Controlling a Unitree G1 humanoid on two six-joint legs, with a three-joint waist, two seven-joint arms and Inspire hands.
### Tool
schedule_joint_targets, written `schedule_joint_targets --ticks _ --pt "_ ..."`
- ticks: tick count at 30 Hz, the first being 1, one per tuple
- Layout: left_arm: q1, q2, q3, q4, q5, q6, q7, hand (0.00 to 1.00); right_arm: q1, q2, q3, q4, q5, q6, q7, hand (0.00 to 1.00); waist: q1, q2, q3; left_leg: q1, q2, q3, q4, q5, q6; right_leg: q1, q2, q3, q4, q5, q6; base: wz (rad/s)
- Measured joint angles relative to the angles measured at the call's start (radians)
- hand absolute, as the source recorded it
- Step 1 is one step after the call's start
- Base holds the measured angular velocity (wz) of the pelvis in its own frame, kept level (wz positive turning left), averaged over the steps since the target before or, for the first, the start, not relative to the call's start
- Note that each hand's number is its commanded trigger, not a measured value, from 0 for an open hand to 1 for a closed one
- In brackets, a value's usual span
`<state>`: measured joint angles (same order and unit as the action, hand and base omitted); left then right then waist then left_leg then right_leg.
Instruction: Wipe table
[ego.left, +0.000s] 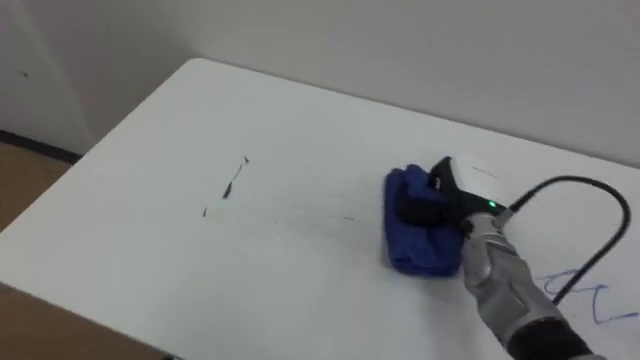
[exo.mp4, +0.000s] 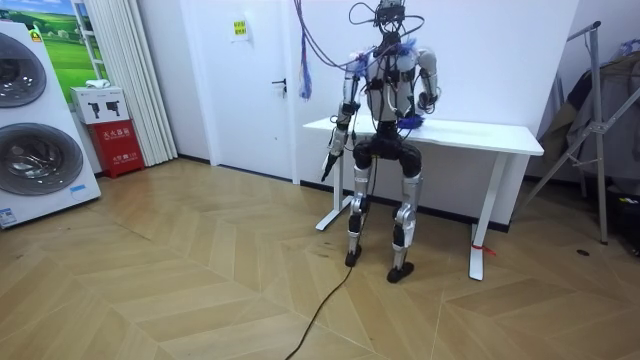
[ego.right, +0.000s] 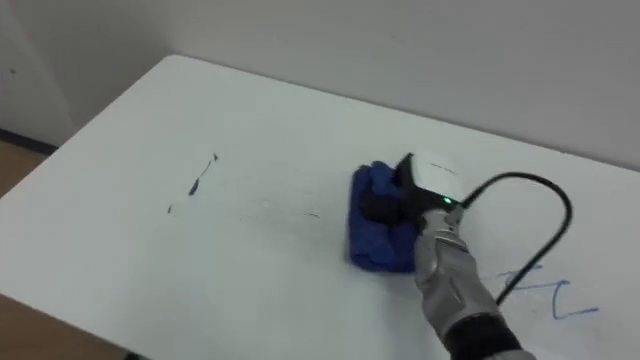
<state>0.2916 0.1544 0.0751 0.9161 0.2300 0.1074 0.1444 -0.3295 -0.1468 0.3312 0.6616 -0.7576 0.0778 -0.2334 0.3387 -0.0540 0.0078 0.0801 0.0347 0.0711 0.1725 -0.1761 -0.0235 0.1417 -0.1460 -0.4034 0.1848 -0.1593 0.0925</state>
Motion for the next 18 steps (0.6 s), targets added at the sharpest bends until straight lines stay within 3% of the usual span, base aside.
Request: schedule_joint_targets --ticks 3,5,7,12,15,18 --pt "0.068 0.001 0.004 -0.022 -0.002 0.016 -0.005 0.00 0.038 -0.001 -0.014 -0.004 -0.001 -0.022 -0.006 1.00 -0.006 0.000 0.0006 -0.004 -0.010 -0.023 0.004 0.001 0.004 0.004 -0.009 -0.021 0.001 0.000 0.000 0.25" --pt "0.091 0.002 0.013 -0.023 0.001 0.022 -0.016 0.00 0.105 -0.003 -0.055 -0.008 0.012 -0.070 -0.051 1.00 -0.036 0.005 0.0019 -0.002 -0.014 -0.032 0.007 -0.001 0.007 0.015 -0.014 -0.038 0.000 0.000 0.000 0.24" --pt "0.099 0.006 0.057 -0.021 0.001 0.023 -0.023 0.00 0.182 -0.003 -0.113 -0.005 0.012 -0.145 -0.127 1.00 -0.097 0.007 0.0009 0.008 -0.021 -0.031 0.004 -0.002 0.010 0.030 -0.020 -0.032 -0.003 -0.002 0.003 0.20" --pt "0.081 0.027 0.201 -0.018 0.047 0.004 -0.016 0.00 0.401 -0.048 -0.308 -0.031 0.075 -0.237 -0.320 1.00 -0.203 0.010 -0.0054 0.017 -0.040 0.014 0.015 -0.018 0.036 0.035 -0.053 -0.036 0.022 -0.011 0.024 -0.07" --pt "0.055 0.033 0.202 -0.017 0.048 -0.011 0.003 0.00 0.462 -0.111 -0.376 0.010 0.144 -0.241 -0.368 1.00 -0.226 0.035 -0.0179 0.018 -0.042 0.029 0.052 -0.050 0.057 0.005 -0.086 -0.046 0.140 -0.011 0.025 -0.19" --pt "0.012 0.037 0.150 -0.018 0.047 -0.029 0.019 0.00 0.404 -0.113 -0.378 0.063 0.198 -0.184 -0.364 1.00 -0.204 0.042 -0.0167 0.018 -0.030 0.071 0.097 -0.075 0.077 -0.049 -0.127 -0.058 0.259 -0.002 0.018 -0.39"
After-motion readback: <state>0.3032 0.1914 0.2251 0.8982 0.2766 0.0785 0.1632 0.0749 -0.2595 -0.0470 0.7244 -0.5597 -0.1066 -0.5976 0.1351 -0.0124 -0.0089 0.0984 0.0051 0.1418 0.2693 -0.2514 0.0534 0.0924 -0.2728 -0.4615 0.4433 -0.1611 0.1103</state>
